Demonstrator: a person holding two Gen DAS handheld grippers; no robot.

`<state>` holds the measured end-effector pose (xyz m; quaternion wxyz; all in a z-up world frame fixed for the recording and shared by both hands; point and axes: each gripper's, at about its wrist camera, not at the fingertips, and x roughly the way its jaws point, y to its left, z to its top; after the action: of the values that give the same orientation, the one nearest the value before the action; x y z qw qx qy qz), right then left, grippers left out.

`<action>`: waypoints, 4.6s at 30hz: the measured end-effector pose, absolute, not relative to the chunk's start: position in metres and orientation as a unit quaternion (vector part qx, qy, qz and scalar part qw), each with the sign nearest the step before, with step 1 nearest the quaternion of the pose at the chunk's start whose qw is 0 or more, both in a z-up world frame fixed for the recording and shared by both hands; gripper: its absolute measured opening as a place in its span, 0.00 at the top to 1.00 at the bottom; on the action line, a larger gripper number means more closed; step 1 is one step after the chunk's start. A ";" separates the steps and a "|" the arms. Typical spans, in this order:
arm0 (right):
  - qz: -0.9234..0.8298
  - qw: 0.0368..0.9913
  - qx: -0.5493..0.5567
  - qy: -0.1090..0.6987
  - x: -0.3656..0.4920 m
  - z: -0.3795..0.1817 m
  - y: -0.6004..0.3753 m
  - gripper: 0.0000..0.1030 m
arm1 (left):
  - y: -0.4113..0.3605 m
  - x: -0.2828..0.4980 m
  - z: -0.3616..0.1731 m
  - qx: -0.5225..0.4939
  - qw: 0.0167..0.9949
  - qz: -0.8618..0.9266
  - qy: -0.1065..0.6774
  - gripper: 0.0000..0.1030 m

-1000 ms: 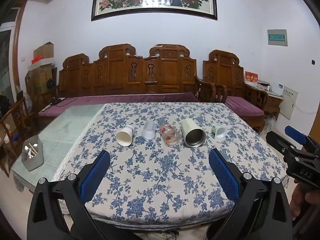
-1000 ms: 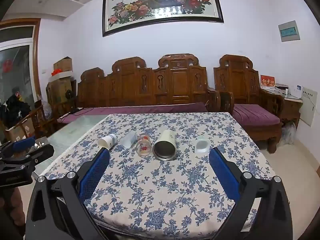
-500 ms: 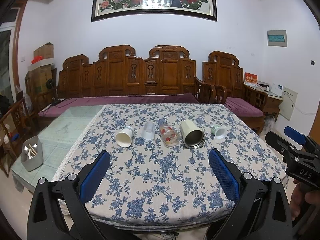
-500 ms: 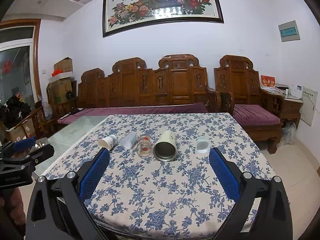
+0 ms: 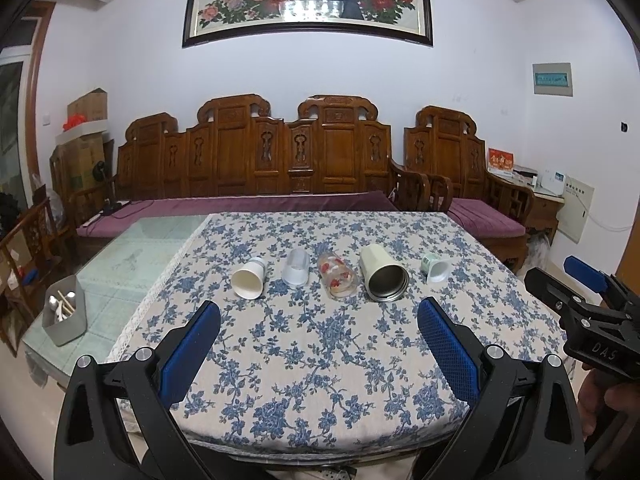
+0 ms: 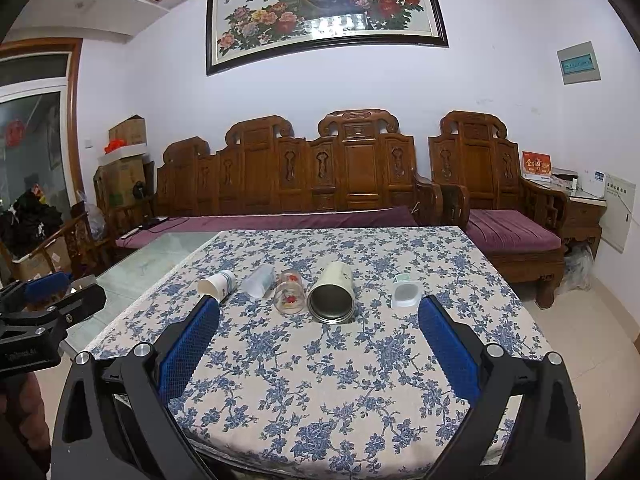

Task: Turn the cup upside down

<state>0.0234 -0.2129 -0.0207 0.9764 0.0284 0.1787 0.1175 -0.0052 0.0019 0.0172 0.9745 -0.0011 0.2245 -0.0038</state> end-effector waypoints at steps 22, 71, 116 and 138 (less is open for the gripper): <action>0.121 0.976 0.033 0.178 0.024 -0.019 -0.211 0.03 | 0.003 -0.008 0.020 -0.003 0.976 -0.004 0.220 0.08; 0.144 0.944 -0.001 0.298 0.191 -0.088 -0.196 0.03 | 0.019 0.173 -0.044 0.015 0.930 -0.033 0.365 0.08; 0.162 0.910 0.028 0.382 0.244 -0.161 -0.208 0.06 | -0.016 0.442 -0.180 -0.053 0.790 -0.045 0.610 0.45; 0.111 0.918 0.043 0.378 0.207 -0.153 -0.237 0.06 | -0.054 0.276 -0.140 -0.006 0.812 -0.154 0.563 0.45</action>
<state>0.2072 -0.2370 -0.1532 0.9182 0.0427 0.3780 0.1109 0.2758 -0.0536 -0.1399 0.8118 -0.0062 0.5633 -0.1536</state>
